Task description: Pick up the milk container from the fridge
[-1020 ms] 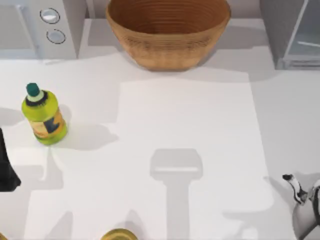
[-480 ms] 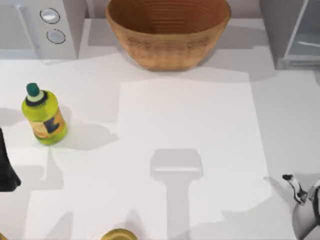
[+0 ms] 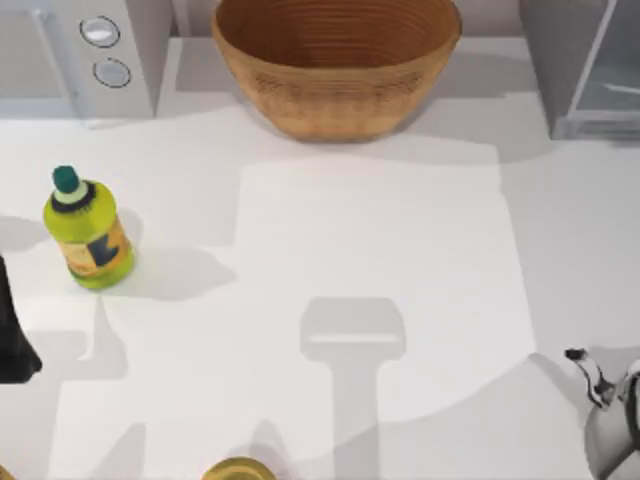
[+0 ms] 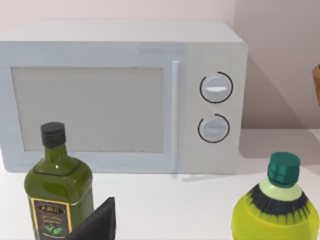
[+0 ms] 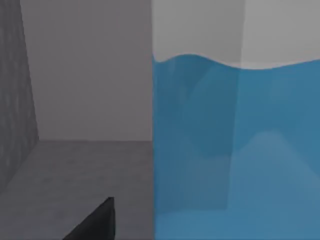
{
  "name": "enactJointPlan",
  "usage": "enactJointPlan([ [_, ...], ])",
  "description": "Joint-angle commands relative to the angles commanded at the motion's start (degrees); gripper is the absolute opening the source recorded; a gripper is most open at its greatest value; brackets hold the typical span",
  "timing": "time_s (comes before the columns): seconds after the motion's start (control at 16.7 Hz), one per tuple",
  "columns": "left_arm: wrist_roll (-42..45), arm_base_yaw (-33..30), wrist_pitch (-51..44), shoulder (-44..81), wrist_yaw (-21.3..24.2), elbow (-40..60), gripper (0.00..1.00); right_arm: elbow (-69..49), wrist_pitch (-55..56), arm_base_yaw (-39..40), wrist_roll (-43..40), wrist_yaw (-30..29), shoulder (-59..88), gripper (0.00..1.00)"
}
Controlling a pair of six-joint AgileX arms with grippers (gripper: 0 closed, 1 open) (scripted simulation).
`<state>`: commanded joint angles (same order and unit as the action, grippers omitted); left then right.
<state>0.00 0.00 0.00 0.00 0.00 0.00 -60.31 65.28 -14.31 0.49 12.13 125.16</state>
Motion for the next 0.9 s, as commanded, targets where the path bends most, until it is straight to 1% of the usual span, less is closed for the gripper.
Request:
enactJointPlan([
  [0.18,0.0,0.0,0.0,0.0,0.0,0.0,1.0,-2.33,-1.27,0.32,-0.03,-0.2,1.61,1.0],
  [0.54,0.0,0.0,0.0,0.0,0.0,0.0,1.0,-16.06,-7.76,1.62,-0.09,-1.57,8.25,1.0],
  [0.84,0.0,0.0,0.0,0.0,0.0,0.0,1.0,-17.54,-8.78,1.84,-0.11,-1.8,9.07,1.0],
  [0.9,0.0,0.0,0.0,0.0,0.0,0.0,1.0,-17.54,-8.78,1.84,-0.11,-1.8,9.07,0.92],
])
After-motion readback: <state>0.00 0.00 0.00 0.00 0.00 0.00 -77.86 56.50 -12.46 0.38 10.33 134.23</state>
